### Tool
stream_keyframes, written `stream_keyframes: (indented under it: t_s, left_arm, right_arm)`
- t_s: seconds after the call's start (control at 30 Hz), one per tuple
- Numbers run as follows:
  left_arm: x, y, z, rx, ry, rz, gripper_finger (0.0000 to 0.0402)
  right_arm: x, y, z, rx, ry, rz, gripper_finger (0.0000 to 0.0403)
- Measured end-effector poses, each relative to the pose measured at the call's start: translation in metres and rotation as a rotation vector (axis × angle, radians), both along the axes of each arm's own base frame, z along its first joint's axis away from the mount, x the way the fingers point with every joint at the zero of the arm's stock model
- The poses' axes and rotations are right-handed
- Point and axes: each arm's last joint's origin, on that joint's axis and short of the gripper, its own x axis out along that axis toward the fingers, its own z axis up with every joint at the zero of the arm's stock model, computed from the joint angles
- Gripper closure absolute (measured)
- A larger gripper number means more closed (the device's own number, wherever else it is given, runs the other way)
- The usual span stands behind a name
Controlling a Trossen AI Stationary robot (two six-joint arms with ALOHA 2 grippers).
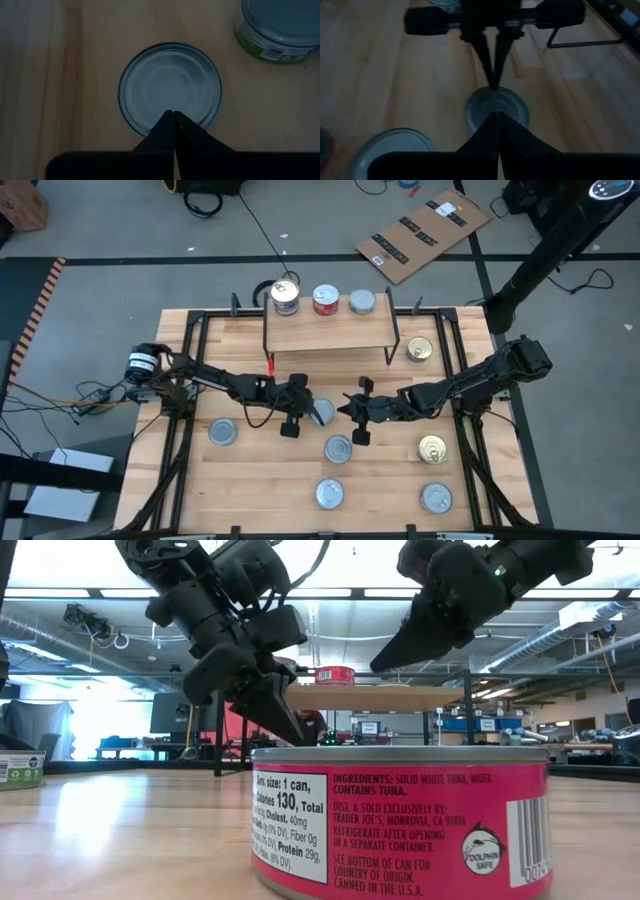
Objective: Stack canned seafood by type on shelf
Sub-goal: Stack the green tuna can on top of the other green tuna can on the shelf
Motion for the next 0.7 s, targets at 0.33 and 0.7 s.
stream_keyframes:
  t_s: [0.33, 0.7]
  left_arm:
    - [-0.002, -0.005, -0.001, -0.02, 0.018, 0.007, 0.0399]
    - [-0.014, -0.009, 0.003, 0.008, 0.096, 0.024, 0.0399]
  right_arm:
    - [0.002, 0.005, 0.004, 0.014, -0.046, 0.014, 0.0382]
    - [0.003, 0.005, 0.007, 0.022, -0.081, 0.014, 0.0382]
